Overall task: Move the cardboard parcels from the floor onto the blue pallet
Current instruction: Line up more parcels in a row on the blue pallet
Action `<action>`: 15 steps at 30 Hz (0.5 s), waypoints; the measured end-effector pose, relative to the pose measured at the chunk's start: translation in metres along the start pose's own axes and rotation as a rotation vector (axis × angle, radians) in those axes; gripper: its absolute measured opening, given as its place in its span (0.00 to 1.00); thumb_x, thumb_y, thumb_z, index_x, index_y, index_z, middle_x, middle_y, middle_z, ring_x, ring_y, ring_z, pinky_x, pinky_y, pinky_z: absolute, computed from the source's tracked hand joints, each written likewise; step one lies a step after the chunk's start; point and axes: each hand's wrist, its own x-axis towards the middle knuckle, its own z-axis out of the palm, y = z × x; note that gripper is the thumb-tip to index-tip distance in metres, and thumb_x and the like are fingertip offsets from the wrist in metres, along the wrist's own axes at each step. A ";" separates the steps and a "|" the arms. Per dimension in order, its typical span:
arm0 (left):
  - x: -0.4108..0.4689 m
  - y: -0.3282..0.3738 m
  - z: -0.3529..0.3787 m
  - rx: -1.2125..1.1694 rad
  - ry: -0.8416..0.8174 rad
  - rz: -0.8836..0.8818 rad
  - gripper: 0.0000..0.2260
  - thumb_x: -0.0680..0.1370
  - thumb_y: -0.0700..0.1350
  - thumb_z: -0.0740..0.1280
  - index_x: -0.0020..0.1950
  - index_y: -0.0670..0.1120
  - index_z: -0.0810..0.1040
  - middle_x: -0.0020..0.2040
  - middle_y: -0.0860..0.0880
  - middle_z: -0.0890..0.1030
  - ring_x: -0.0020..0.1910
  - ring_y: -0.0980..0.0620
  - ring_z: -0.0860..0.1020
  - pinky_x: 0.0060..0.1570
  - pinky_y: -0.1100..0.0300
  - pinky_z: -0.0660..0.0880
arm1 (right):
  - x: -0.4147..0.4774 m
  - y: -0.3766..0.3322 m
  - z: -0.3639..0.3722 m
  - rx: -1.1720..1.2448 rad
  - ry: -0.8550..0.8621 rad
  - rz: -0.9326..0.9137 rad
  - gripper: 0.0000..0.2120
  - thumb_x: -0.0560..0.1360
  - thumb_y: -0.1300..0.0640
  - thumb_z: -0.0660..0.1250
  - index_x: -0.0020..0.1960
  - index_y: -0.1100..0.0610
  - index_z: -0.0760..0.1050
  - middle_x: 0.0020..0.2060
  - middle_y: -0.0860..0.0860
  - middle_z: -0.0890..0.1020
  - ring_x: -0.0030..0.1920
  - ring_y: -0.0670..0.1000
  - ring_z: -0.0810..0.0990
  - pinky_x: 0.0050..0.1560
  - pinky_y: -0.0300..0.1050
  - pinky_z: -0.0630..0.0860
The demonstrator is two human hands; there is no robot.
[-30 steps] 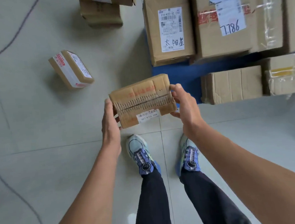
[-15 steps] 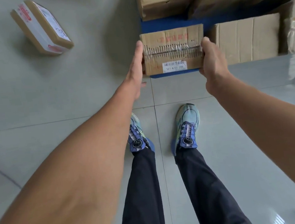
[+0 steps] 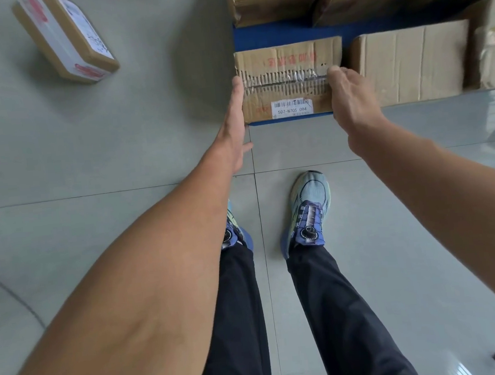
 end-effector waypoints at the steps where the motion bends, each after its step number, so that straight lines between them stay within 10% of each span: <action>1: 0.000 -0.001 0.000 -0.005 0.004 -0.002 0.36 0.77 0.76 0.48 0.82 0.62 0.60 0.82 0.54 0.64 0.80 0.48 0.61 0.74 0.34 0.60 | -0.001 0.000 0.001 -0.029 -0.003 -0.016 0.17 0.84 0.46 0.53 0.60 0.53 0.77 0.49 0.46 0.82 0.47 0.44 0.78 0.42 0.39 0.72; 15: -0.004 -0.010 0.002 -0.040 0.021 0.011 0.34 0.78 0.75 0.49 0.81 0.63 0.62 0.80 0.54 0.67 0.78 0.49 0.64 0.73 0.34 0.61 | -0.012 0.000 0.011 -0.225 -0.026 -0.066 0.19 0.83 0.50 0.57 0.68 0.59 0.73 0.64 0.56 0.78 0.62 0.57 0.77 0.66 0.56 0.75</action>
